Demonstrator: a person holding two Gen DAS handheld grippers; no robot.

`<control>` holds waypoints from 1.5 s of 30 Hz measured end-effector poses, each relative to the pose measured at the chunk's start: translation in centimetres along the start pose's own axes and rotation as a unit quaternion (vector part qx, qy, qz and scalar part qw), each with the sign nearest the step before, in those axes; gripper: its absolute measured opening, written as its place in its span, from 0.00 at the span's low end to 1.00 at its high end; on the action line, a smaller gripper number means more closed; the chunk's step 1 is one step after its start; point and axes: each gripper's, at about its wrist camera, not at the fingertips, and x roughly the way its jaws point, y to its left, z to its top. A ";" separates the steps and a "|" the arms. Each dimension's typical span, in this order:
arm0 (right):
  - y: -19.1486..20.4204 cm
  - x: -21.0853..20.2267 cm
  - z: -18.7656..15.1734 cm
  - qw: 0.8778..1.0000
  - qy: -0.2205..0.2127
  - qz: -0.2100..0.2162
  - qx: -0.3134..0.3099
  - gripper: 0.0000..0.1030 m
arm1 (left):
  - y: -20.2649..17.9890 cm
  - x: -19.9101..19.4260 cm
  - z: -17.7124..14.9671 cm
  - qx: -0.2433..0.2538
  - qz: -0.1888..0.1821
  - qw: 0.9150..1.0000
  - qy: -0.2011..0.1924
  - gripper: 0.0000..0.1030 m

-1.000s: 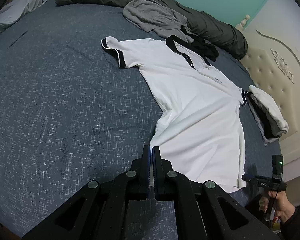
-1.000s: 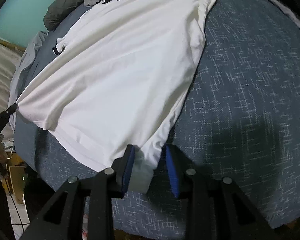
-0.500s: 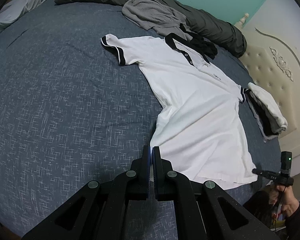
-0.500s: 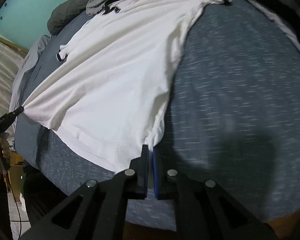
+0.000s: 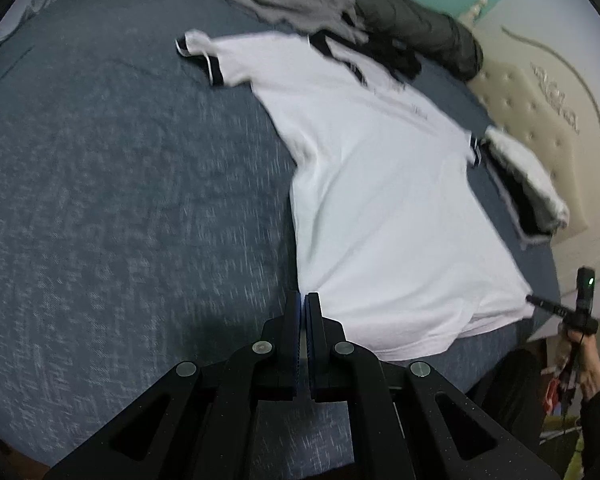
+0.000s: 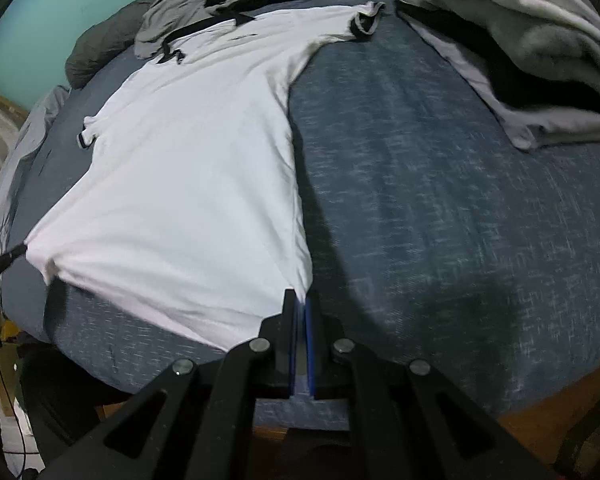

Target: Fold clothes

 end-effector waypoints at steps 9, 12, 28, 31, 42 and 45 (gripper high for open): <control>-0.9 1.1 -0.1 1.000 -0.002 -0.008 0.004 0.03 | 1.2 2.5 -1.6 -0.023 0.000 0.999 0.031 0.09; -1.3 1.3 0.2 1.000 -0.003 -0.003 0.007 0.03 | 1.2 2.1 -2.3 -0.016 -0.007 0.999 0.037 0.28; -2.1 1.2 0.4 1.000 0.000 0.009 0.012 0.03 | 0.5 4.3 -4.5 0.009 -0.019 0.998 0.067 0.03; -2.0 0.8 0.3 1.000 -0.001 0.011 0.008 0.03 | 0.1 3.5 -4.2 0.019 -0.021 0.998 0.061 0.02; -3.2 0.2 0.3 1.000 0.005 0.010 -0.002 0.03 | 1.6 0.7 -4.9 -0.001 -0.030 0.998 0.060 0.02; -3.8 1.1 -0.1 1.000 0.016 0.002 0.004 0.03 | 2.5 2.4 -5.6 -0.015 -0.016 0.997 0.078 0.02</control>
